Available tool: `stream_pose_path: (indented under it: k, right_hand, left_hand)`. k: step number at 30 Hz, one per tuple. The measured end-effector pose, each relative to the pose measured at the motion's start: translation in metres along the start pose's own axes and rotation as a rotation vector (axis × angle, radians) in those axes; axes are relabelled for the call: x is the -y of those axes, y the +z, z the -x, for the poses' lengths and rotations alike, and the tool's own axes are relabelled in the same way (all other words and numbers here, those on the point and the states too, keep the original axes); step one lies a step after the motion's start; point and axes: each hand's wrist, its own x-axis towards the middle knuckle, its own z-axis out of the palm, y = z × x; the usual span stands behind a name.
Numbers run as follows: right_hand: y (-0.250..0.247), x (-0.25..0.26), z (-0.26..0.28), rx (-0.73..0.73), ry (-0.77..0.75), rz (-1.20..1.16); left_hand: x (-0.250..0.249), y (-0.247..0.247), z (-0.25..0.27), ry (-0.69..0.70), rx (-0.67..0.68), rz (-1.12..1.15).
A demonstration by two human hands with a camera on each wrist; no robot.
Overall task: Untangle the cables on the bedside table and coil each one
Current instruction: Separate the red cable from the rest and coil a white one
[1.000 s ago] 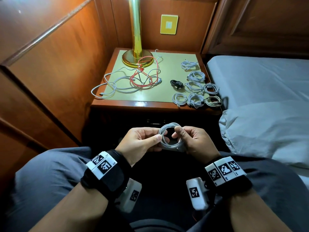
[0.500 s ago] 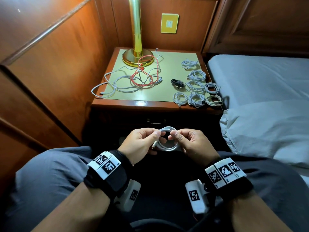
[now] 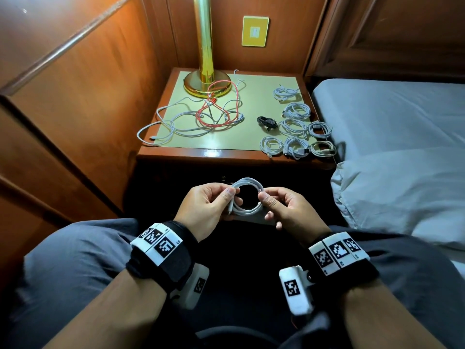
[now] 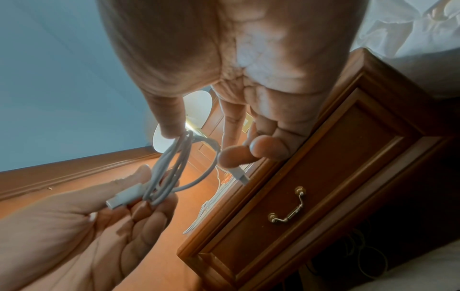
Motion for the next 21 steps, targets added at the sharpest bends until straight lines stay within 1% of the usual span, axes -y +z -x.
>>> stream_pose_path:
  k: [6, 11, 13, 16, 19, 21]
  right_hand:
    - [-0.001, -0.001, -0.002, -0.02, 0.025, 0.008]
    - [-0.004, 0.006, -0.003, -0.028, -0.016, 0.057]
    - [-0.007, 0.016, -0.007, -0.05, -0.041, 0.076]
    - [-0.016, 0.039, -0.026, -0.084, -0.075, 0.082]
    - [-0.022, 0.065, -0.049, -0.029, -0.109, 0.09]
    - [-0.025, 0.078, -0.067, 0.005, -0.153, 0.165]
  left_hand:
    - [0.002, -0.002, -0.004, 0.045, -0.051, -0.036]
    - [0.003, -0.006, -0.01, 0.108, -0.082, -0.139]
    - [-0.006, -0.005, -0.018, 0.116, -0.064, -0.16]
    - [-0.024, -0.005, -0.037, 0.108, -0.031, -0.108]
    - [-0.042, -0.004, -0.059, 0.129, 0.016, -0.131]
    - [-0.052, -0.001, -0.074, 0.13, 0.038, -0.139]
